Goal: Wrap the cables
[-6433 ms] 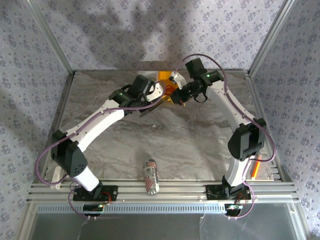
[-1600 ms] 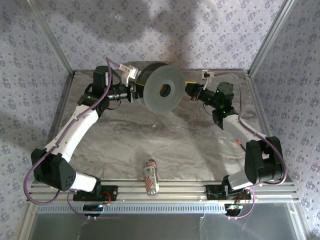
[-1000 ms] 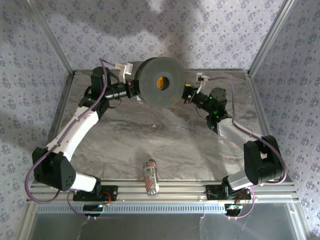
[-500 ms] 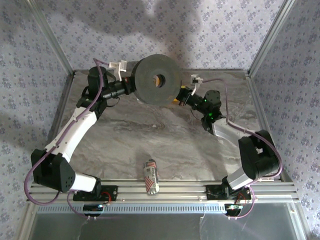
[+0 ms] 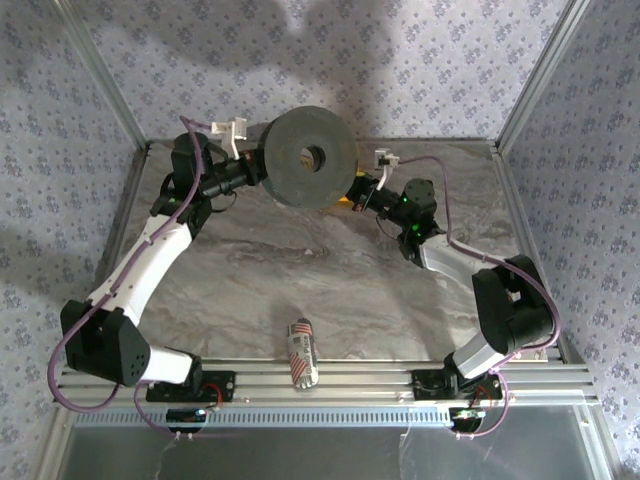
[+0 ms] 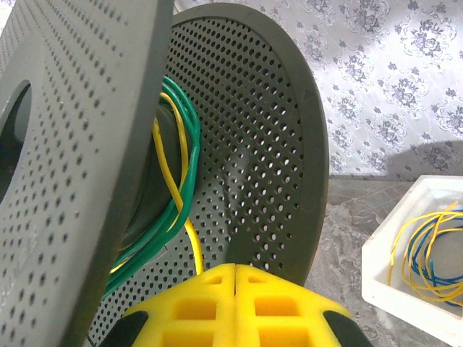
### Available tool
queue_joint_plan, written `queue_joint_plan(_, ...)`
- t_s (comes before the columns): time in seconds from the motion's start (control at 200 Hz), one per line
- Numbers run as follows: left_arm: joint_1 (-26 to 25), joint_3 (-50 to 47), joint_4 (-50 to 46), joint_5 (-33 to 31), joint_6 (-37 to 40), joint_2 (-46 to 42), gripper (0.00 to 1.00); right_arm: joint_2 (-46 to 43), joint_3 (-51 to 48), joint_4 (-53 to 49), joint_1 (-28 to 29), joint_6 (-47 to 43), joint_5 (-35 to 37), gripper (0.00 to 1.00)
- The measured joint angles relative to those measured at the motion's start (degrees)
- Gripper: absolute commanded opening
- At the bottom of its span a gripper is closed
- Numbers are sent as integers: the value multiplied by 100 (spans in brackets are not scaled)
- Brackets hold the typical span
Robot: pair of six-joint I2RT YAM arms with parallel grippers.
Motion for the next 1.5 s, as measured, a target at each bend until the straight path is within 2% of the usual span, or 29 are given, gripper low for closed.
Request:
queue_joint_plan(0.39, -31, 0, -55, -42, 26, -31, 0, -199, 57, -481, 11, -155, 81, 0)
queue_joint_plan(0.465, -37, 0, -46, -39, 28, -31, 0, -323, 52, -671, -17, -214, 79, 7)
queue_joint_plan(0.58, -98, 0, -11, 26, 50, -31, 0, -601, 50, -1117, -116, -391, 11, 11)
queue_joint_plan(0.725, -138, 2, 142, 127, 90, -35, 0, -1058, -7, -2002, -284, -798, -33, 26)
queue_joint_plan(0.814, -107, 74, 317, -227, 260, -37, 0, -1303, -111, -2490, -365, -1104, -149, 35)
queue_joint_plan(0.919, -57, 74, 293, -468, 382, 0, 0, -1665, -131, -2813, -448, -1320, -286, 37)
queue_joint_plan(1.069, -52, 74, 254, -531, 487, 72, 0, -2168, -142, -3104, -859, -1515, -367, 39)
queue_joint_plan(1.134, -52, 74, 221, -529, 535, 83, 0, -2315, -149, -3246, -1036, -1574, -402, 44)
queue_joint_plan(1.219, -63, 74, 203, -459, 623, 105, 0, -2433, -164, -3403, -1241, -1668, -498, 58)
queue_joint_plan(1.334, -94, 74, 138, -13, 938, 188, 0, -2485, -195, -3550, -1475, -1622, -785, 89)
queue_joint_plan(1.379, -149, 74, 83, 229, 1113, 236, 0, -2490, -201, -3600, -1543, -1657, -925, 98)
queue_joint_plan(1.504, -448, 76, -341, 868, 1674, 396, 0, -2490, -203, -3665, -1589, -1637, -1257, 100)
